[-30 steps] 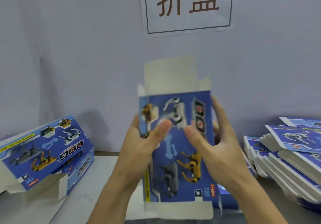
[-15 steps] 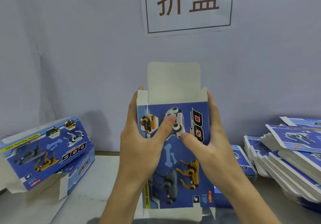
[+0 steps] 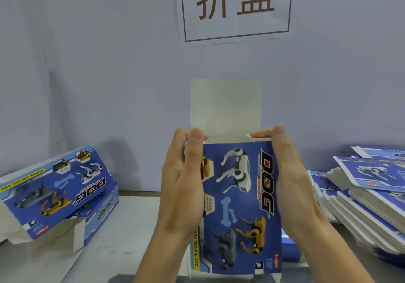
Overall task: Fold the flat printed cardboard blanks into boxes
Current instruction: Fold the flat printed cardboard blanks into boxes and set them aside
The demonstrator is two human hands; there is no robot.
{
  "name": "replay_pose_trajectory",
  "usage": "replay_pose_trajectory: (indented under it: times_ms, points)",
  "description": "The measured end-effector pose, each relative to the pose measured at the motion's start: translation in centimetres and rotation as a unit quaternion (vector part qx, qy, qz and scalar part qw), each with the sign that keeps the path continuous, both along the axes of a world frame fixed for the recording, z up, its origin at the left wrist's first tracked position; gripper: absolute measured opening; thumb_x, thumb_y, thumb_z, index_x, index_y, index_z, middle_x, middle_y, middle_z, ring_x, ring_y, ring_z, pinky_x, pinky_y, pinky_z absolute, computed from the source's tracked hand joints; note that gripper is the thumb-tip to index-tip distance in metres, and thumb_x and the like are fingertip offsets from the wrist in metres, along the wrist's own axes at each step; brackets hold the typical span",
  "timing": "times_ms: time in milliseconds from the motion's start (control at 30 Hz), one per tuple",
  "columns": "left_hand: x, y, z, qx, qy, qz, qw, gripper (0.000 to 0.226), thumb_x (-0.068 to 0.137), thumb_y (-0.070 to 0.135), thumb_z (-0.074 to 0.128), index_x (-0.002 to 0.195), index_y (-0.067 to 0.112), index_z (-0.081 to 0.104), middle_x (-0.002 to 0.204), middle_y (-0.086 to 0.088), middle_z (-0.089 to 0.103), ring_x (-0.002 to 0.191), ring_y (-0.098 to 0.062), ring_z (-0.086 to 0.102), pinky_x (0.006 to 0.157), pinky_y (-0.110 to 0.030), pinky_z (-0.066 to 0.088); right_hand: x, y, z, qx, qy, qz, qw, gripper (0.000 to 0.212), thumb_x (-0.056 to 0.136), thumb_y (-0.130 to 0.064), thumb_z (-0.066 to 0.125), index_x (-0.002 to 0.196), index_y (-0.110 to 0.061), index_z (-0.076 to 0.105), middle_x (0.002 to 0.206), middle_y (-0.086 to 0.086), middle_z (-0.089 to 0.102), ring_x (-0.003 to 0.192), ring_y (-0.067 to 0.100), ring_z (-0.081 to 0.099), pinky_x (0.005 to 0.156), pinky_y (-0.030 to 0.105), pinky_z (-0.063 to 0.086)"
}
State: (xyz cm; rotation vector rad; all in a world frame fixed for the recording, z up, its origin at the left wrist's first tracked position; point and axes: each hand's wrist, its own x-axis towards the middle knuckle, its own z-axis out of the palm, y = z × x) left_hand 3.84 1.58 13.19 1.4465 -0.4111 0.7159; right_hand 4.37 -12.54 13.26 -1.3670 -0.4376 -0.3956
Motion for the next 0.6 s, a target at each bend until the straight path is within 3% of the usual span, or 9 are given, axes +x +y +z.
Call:
replay_pose_trajectory:
  times_ms: [67,133,167,233,300,367,433,500,600]
  points:
    - [-0.2,-0.1,0.3,-0.016,0.003,0.011,1.000,0.048,0.101,0.052,0.040,0.093,0.007,0.053,0.053,0.008,0.040,0.050,-0.004,0.044,0.047,-0.018,0.040,0.2,0.1,0.3,0.011,-0.016,-0.020,1.000,0.034,0.085,-0.053,0.047,0.090,-0.022,0.057,0.072,0.026,0.059,0.060,0.037,0.062,0.056,0.049,0.055]
    - [-0.3,0.0,0.5,-0.032,0.012,0.008,0.999,0.035,0.104,0.033,0.045,0.085,0.003,0.047,0.057,-0.010,0.038,0.050,-0.015,0.041,0.046,-0.026,0.035,0.1,-0.1,0.5,0.018,-0.026,-0.036,0.999,0.024,0.082,-0.037,0.048,0.083,-0.014,0.054,0.051,0.006,0.052,0.043,0.017,0.055,0.040,0.030,0.044]
    - [-0.4,0.1,0.6,-0.035,0.015,0.013,0.999,0.029,0.099,0.026,0.045,0.081,0.004,0.045,0.064,-0.019,0.039,0.049,-0.017,0.040,0.045,-0.028,0.033,0.1,-0.2,0.6,0.017,-0.026,-0.035,0.999,0.021,0.079,-0.033,0.048,0.081,-0.013,0.053,0.048,0.001,0.049,0.040,0.014,0.051,0.038,0.026,0.040]
    - [-0.5,0.5,0.7,-0.033,0.026,0.028,0.999,0.022,0.093,0.017,0.041,0.073,0.009,0.046,0.074,-0.024,0.046,0.044,-0.011,0.041,0.041,-0.025,0.032,-0.2,0.0,0.6,0.008,-0.027,-0.029,0.999,0.015,0.076,-0.031,0.048,0.080,-0.017,0.050,0.053,0.008,0.047,0.042,0.018,0.049,0.041,0.027,0.038]
    - [-0.4,0.7,0.7,-0.055,0.046,0.011,0.997,0.019,0.090,0.021,0.042,0.075,0.023,0.053,0.073,-0.017,0.053,0.049,-0.014,0.052,0.045,-0.030,0.037,-0.3,0.3,0.5,0.012,-0.008,-0.006,1.000,0.017,0.075,-0.033,0.049,0.091,-0.028,0.051,0.073,0.020,0.053,0.050,0.023,0.053,0.046,0.032,0.042]
    - [-0.3,0.8,0.6,-0.087,0.071,-0.001,0.994,0.024,0.091,0.023,0.043,0.090,0.043,0.057,0.083,-0.018,0.059,0.060,-0.018,0.060,0.052,-0.038,0.047,-0.2,0.5,0.4,0.006,0.007,-0.001,1.000,0.039,0.074,-0.036,0.049,0.113,-0.043,0.051,0.085,0.013,0.059,0.051,0.018,0.061,0.046,0.031,0.047]
    - [-0.2,1.0,0.7,-0.088,0.082,-0.010,0.993,0.037,0.086,0.029,0.044,0.109,0.056,0.054,0.097,-0.021,0.061,0.071,-0.024,0.058,0.061,-0.054,0.053,-0.1,0.6,0.3,-0.011,0.003,0.009,1.000,0.051,0.077,-0.037,0.045,0.126,-0.047,0.052,0.090,0.008,0.066,0.057,0.017,0.066,0.048,0.029,0.051]
    - [-0.2,1.1,0.8,-0.076,0.077,-0.027,0.994,0.042,0.078,0.033,0.042,0.108,0.055,0.061,0.094,-0.011,0.068,0.071,-0.021,0.058,0.069,-0.065,0.051,0.0,0.7,0.3,-0.020,-0.013,0.025,0.999,0.047,0.080,-0.036,0.043,0.124,-0.043,0.057,0.096,0.011,0.071,0.066,0.026,0.069,0.051,0.035,0.053]
    - [-0.2,1.0,0.9,-0.065,0.053,-0.023,0.996,0.033,0.076,0.027,0.042,0.094,0.040,0.066,0.085,-0.006,0.070,0.062,-0.014,0.060,0.063,-0.055,0.048,0.1,0.7,0.0,0.006,-0.009,-0.001,1.000,0.029,0.080,-0.034,0.045,0.105,-0.035,0.060,0.085,0.010,0.069,0.059,0.024,0.064,0.048,0.034,0.049]
